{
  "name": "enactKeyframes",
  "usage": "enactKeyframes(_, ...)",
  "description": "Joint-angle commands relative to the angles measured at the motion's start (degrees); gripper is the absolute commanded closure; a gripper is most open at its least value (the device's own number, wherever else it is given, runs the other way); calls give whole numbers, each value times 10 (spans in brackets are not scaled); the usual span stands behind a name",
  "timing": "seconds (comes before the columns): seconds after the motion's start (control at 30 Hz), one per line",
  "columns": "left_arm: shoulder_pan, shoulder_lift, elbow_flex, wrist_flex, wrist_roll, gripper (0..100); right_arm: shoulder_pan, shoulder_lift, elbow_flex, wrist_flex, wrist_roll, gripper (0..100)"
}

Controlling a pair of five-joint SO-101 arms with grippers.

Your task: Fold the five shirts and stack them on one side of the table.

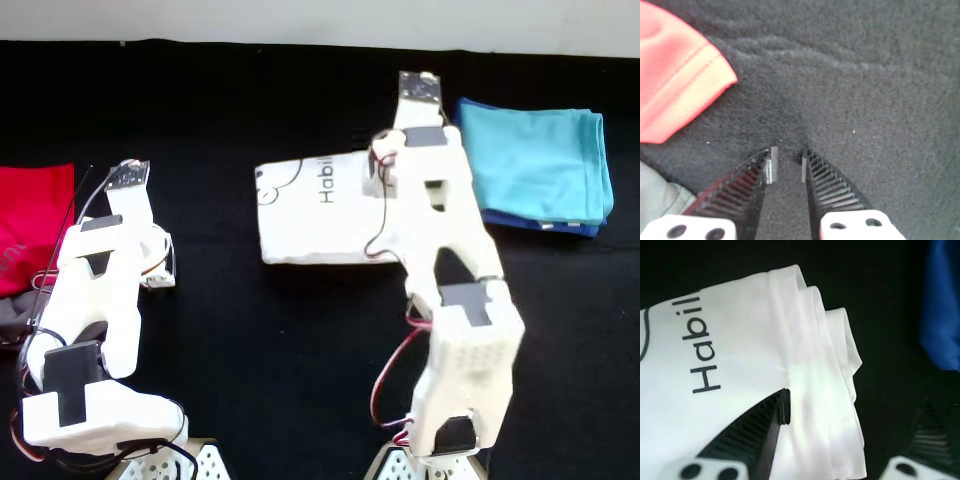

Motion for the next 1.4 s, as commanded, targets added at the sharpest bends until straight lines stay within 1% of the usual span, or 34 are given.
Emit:
enactKeyframes(0.0,-4,1,3,-11,4,899,-2,50,-87,23,-8,626)
enactKeyframes(0.23,-4,1,3,-11,4,899,-13,189,-243,99,-11,626)
enactKeyframes(0.47,-4,1,3,-11,4,899,-13,309,-349,165,-11,632)
enactKeyframes(0.53,-4,1,3,-11,4,899,-13,334,-380,191,-9,685)
enactKeyframes(0.6,-4,1,3,-11,4,899,-13,353,-408,223,-7,803)
enactKeyframes(0.67,-4,1,3,-12,4,899,-10,371,-434,241,-6,947)
enactKeyframes(0.7,-4,1,3,-12,4,899,-9,378,-447,247,2,996)
enactKeyframes(0.77,-4,1,3,-12,4,899,-5,388,-468,270,35,978)
enactKeyframes(0.83,-4,1,3,-12,4,899,3,390,-494,290,50,992)
enactKeyframes(0.93,-4,1,3,-12,4,899,29,389,-557,316,51,993)
enactKeyframes(1.1,-4,1,3,-12,4,899,83,385,-676,320,51,989)
enactKeyframes(1.13,-4,1,3,-12,4,899,95,375,-687,320,61,989)
enactKeyframes(1.2,-4,1,3,-12,4,899,115,344,-676,320,81,992)
enactKeyframes(1.37,-4,1,3,-12,4,899,144,226,-625,319,98,991)
